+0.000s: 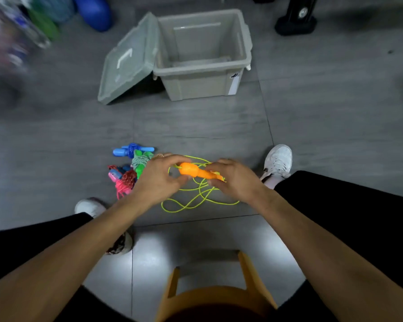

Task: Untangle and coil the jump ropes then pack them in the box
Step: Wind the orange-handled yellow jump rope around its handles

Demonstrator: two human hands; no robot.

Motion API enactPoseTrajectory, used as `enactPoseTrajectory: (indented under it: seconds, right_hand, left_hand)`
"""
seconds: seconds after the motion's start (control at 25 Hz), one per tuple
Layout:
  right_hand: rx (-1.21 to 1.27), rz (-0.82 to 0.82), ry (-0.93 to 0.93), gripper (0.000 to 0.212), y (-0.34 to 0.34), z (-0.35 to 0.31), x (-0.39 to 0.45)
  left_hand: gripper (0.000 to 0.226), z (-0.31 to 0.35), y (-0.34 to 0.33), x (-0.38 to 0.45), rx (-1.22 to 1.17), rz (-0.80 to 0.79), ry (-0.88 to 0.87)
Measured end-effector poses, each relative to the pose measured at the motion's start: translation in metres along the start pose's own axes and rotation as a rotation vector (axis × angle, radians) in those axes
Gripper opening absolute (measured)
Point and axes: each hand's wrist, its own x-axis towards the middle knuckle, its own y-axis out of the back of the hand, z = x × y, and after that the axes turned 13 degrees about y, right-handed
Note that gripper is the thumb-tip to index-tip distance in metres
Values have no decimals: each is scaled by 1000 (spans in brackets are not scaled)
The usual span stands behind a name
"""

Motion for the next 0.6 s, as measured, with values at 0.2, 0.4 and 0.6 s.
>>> enactPoseTrajectory:
  seconds: [0.2, 0.4, 0.6]
  right_hand:
    - [72, 24, 73, 17, 8, -44, 3]
    - [198, 46, 25, 14, 17, -88, 2]
    - [145, 41, 18, 24, 32, -105, 13]
  left_hand:
    - [34, -6, 16, -46, -333, 207, 283]
    - [13, 15, 20, -64, -798, 28, 457]
    - [5, 16, 41, -69, -636, 57, 374]
